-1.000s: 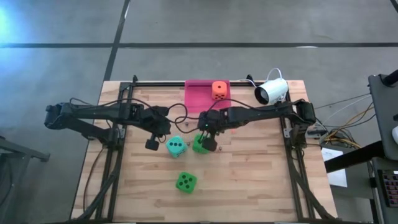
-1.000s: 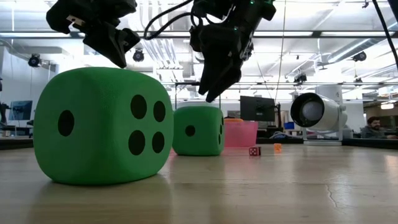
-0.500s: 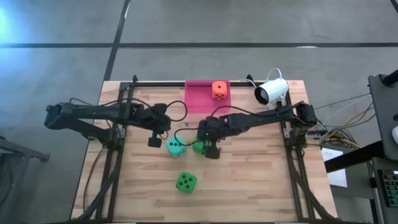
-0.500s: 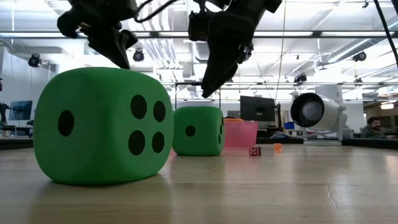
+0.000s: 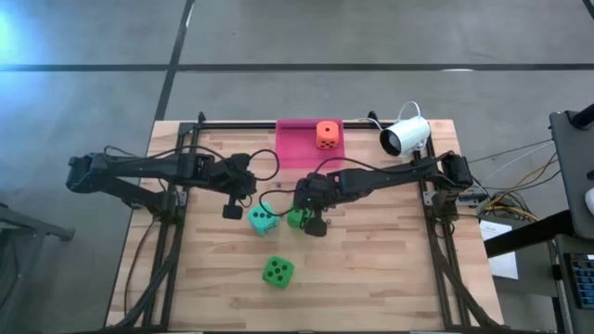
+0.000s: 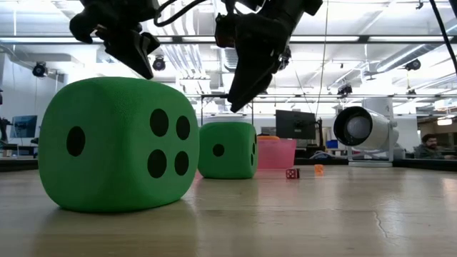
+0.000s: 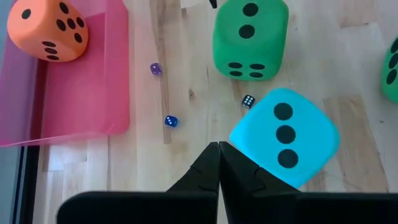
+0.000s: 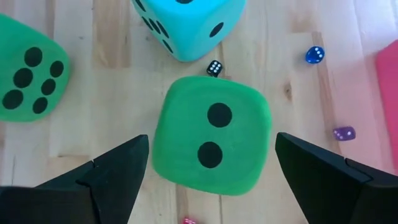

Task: Pick & Place Dice
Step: Put the top large green dice into the the pink bin

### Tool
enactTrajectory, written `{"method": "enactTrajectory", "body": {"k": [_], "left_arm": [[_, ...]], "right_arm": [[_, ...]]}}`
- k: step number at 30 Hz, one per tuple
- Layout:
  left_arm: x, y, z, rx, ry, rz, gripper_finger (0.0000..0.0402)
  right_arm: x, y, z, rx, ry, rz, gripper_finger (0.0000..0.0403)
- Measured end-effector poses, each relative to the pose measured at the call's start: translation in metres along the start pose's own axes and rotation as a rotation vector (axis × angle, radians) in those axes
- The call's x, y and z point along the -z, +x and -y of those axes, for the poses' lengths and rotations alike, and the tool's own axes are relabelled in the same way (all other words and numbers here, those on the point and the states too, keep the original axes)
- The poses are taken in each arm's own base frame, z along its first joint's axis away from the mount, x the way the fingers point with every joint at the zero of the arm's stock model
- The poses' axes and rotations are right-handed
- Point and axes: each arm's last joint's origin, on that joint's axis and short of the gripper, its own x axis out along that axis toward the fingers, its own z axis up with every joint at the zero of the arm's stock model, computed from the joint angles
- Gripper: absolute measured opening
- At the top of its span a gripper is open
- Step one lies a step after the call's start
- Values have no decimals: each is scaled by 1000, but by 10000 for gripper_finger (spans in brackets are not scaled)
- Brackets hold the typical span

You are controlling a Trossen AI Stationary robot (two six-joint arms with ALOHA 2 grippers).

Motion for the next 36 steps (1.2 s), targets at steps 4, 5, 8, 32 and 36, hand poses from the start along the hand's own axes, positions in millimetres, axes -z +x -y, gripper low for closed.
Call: {"method": "enactTrajectory", "body": {"k": [4, 5, 8, 32, 36], "left_arm": [[0, 0, 0, 0, 2, 0, 8], [0, 0, 0, 0, 2, 0, 8], [0, 0, 0, 0, 2, 0, 8], [0, 0, 0, 0, 2, 0, 8], [0, 0, 0, 0, 2, 0, 8]], "right_arm": [[0, 0, 0, -1, -11, 4, 345], [-1, 0, 0, -1, -12, 7, 343], [-2, 0, 0, -2, -15, 18, 338], [-2, 0, -1, -8, -14, 16, 354], [-2, 0, 0, -5, -29, 16, 354]]}}
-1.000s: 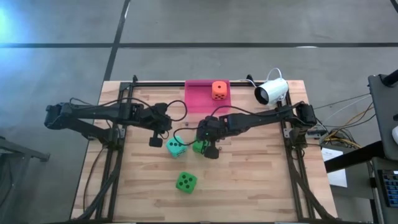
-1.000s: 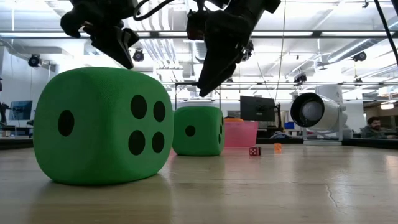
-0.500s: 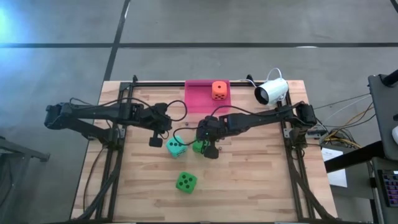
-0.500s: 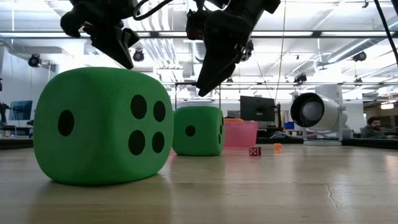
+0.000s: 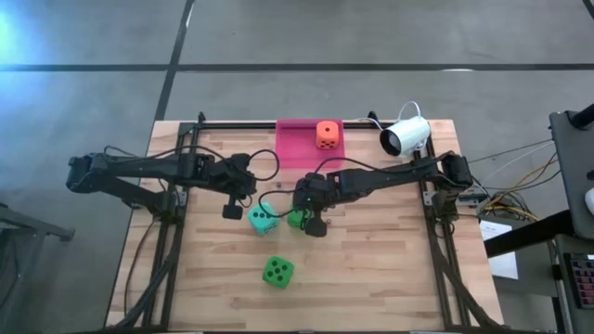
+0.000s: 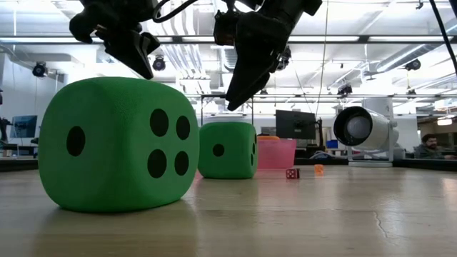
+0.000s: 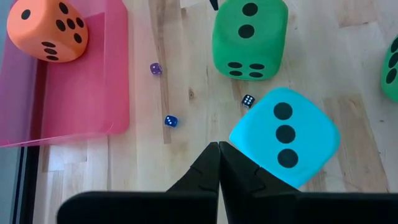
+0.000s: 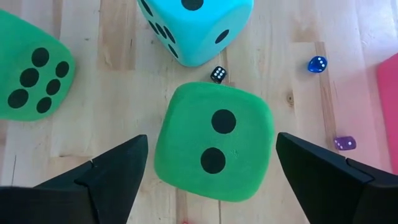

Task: Pick & Place Dice
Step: Put the top large green dice into the the pink bin

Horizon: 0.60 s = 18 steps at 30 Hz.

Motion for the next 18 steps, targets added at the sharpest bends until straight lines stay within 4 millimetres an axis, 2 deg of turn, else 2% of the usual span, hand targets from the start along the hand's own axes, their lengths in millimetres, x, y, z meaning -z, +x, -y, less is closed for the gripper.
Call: {"method": "enactTrajectory", "body": {"k": [9, 18], "left_arm": [[0, 0, 0, 0, 0, 0, 8], [0, 0, 0, 0, 0, 0, 8]], "right_arm": [[2, 18, 4, 104, -36, -19, 395], [-5, 24, 7, 72, 42, -68, 400]]}}
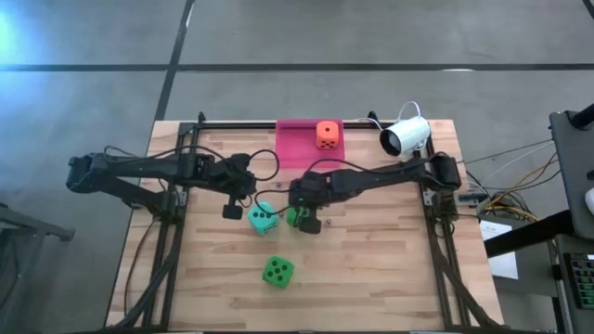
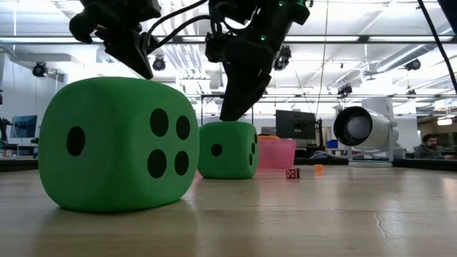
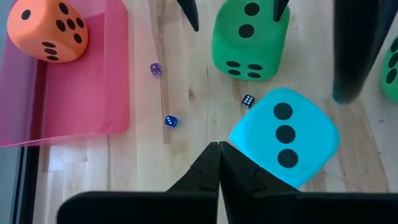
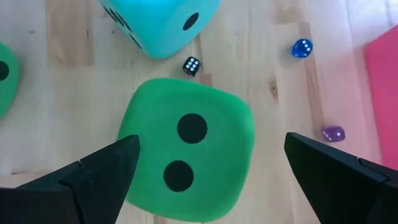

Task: Pick & Place Dice
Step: Put the top large green dice into the the pink bin

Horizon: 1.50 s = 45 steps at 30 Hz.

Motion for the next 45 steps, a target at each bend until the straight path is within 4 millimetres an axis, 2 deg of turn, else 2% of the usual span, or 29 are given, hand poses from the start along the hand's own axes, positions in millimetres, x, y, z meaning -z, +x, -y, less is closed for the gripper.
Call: {"method": "enactTrajectory", "body": {"k": [8, 15, 20, 33, 45], "left_arm": [[0, 0, 0, 0, 0, 0, 8], [0, 0, 0, 0, 0, 0, 8], [0, 0, 0, 0, 0, 0, 8], [0, 0, 0, 0, 0, 0, 8], [0, 0, 0, 0, 0, 0, 8]], "right_arm": [[-13, -13, -1, -5, 85, 7, 400], [-10, -4, -2, -4, 219, -32, 400], [-10, 7, -3, 4, 217, -82, 400], [-21, -4, -4, 8, 204, -101, 400], [-13, 2, -5, -3, 150, -150, 400]]}}
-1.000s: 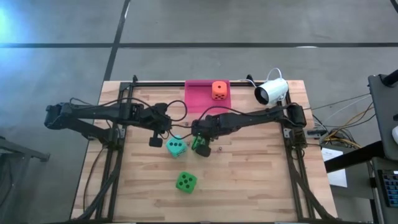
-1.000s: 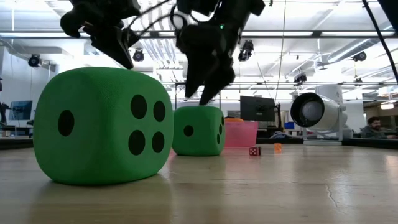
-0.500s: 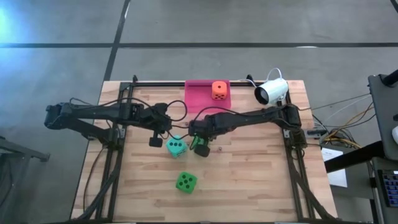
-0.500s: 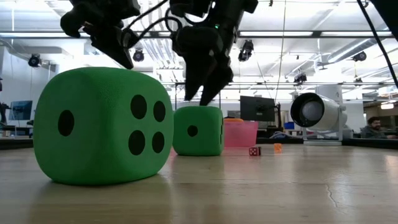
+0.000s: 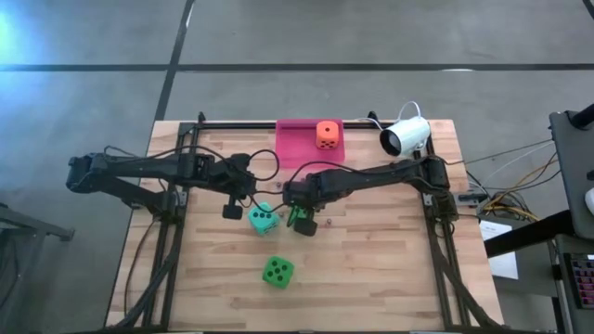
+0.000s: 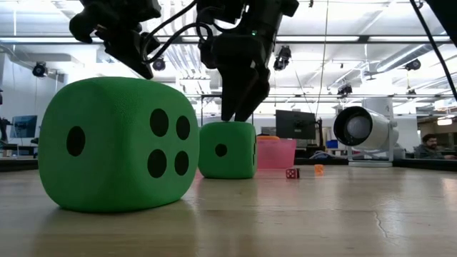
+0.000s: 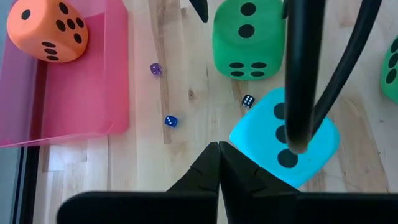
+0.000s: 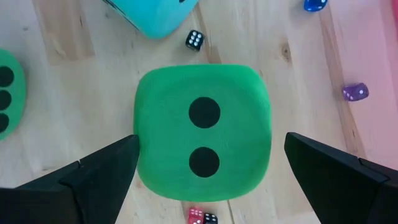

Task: Pick & Place Dice
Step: Put the top large green dice into the the pink bin

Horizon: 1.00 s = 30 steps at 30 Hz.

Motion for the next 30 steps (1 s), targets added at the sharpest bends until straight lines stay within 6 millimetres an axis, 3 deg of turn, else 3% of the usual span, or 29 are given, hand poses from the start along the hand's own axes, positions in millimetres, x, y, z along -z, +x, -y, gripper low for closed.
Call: {"method": "enactTrajectory", "body": {"k": [30], "left_arm": [[0, 0, 0, 0, 0, 0, 8]], "right_arm": [[-1, 3, -1, -31, -49, 17, 400]]}}
